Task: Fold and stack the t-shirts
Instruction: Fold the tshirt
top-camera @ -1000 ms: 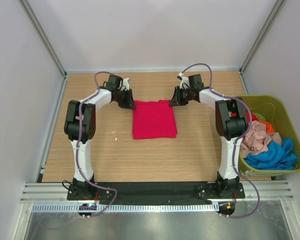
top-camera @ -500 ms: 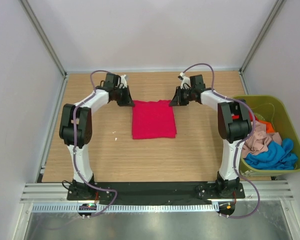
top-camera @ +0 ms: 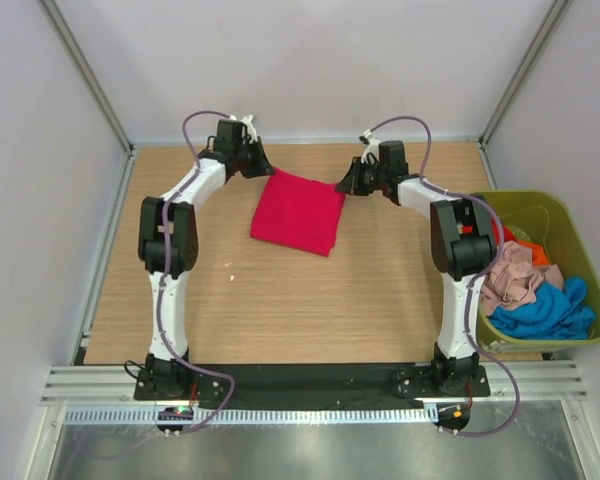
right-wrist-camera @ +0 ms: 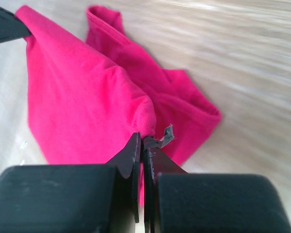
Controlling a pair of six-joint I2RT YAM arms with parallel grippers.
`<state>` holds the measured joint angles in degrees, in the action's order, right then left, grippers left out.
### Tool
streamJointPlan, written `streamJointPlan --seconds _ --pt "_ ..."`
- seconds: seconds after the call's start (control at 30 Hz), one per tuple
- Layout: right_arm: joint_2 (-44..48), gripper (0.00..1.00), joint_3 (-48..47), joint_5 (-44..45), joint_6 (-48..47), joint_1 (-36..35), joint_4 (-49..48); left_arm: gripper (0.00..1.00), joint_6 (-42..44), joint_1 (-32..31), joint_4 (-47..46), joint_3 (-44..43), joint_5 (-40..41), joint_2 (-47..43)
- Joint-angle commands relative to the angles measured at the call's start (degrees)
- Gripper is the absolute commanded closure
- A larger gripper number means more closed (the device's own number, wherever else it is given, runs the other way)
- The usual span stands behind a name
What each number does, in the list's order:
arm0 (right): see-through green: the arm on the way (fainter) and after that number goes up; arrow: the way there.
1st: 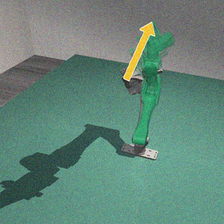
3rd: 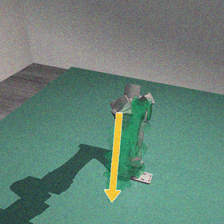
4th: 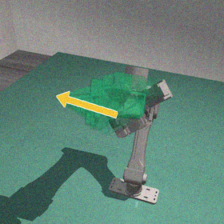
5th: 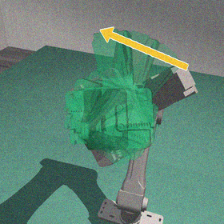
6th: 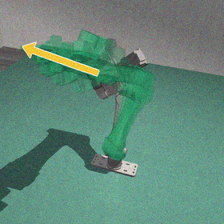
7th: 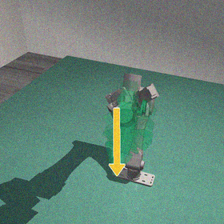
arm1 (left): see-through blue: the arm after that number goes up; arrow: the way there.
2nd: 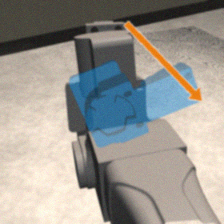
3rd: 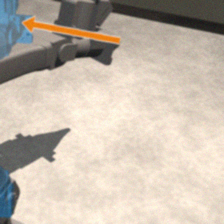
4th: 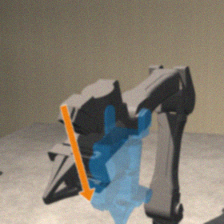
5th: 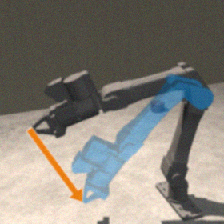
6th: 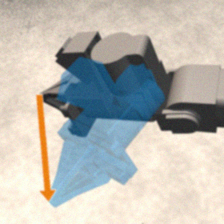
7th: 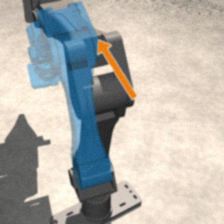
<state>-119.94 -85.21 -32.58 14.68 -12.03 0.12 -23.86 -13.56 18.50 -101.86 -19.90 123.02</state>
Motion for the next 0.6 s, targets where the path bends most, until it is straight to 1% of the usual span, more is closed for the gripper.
streamJointPlan --seconds 0.0,0.03,0.07,0.1,0.13,0.17,0.2,0.23,0.27,0.3,0.33,0.4,0.43,0.5,0.57 --pt "-4.8 0.99 -0.1 6.8 5.5 1.0 -12.6 1.00 -2.0 1.5 -3.2 -12.4 -1.7 10.3" --pt "-5.9 0.98 0.6 8.8 6.2 1.3 -14.1 1.00 -2.1 1.5 -3.2 -14.9 -0.8 14.3" --pt "-6.3 0.98 0.9 9.6 6.9 1.7 -14.7 0.98 -2.9 1.5 -3.2 -17.3 -0.9 16.0" --pt "-6.7 0.95 1.1 10.6 7.3 1.7 -15.6 0.93 -3.1 1.5 -3.1 -22.4 -1.7 17.7" --pt "-6.6 0.89 1.4 11.4 8.0 1.7 -16.1 0.78 -3.4 1.5 -2.8 -24.8 -2.4 20.7" --pt "-6.1 0.78 2.6 12.4 8.7 1.9 -16.3 0.72 -3.6 1.5 -1.5 -27.3 -3.6 21.7" --pt "-5.4 0.72 3.8 13.4 9.0 2.0 -17.9 0.66 -3.3 1.5 -0.9 -28.8 -3.6 22.3" --pt "-3.5 0.63 6.3 14.5 9.8 2.2 -19.3 0.64 -3.0 1.6 -0.7 -29.5 -3.3 21.7" --pt "-2.6 0.53 7.4 14.6 10.8 2.2 -21.0 0.63 -2.3 1.6 -0.7 -29.2 -1.9 20.7" --pt "-1.9 0.52 8.0 14.4 11.1 2.3 -21.0 0.62 -1.7 1.7 -0.5 -28.7 -1.2 19.7" --pt "-0.9 0.52 8.3 14.4 11.0 2.3 -20.4 0.58 -1.2 1.8 -0.4 -26.7 -0.5 18.5" --pt "0.8 0.44 8.5 14.8 11.5 2.2 -17.5 0.54 0.2 2.2 -0.2 -23.7 2.0 13.9" --pt "1.0 0.40 8.1 14.6 11.8 2.3 -16.7 0.53 0.8 2.4 0.4 -20.7 3.3 12.1" --pt "1.4 0.34 7.9 14.1 12.2 2.1 -14.7 0.52 2.7 2.6 0.7 -16.9 6.3 6.9" --pt "1.8 0.33 8.5 13.9 12.6 2.0 -14.7 0.51 3.9 2.6 1.1 -11.6 7.4 4.1"
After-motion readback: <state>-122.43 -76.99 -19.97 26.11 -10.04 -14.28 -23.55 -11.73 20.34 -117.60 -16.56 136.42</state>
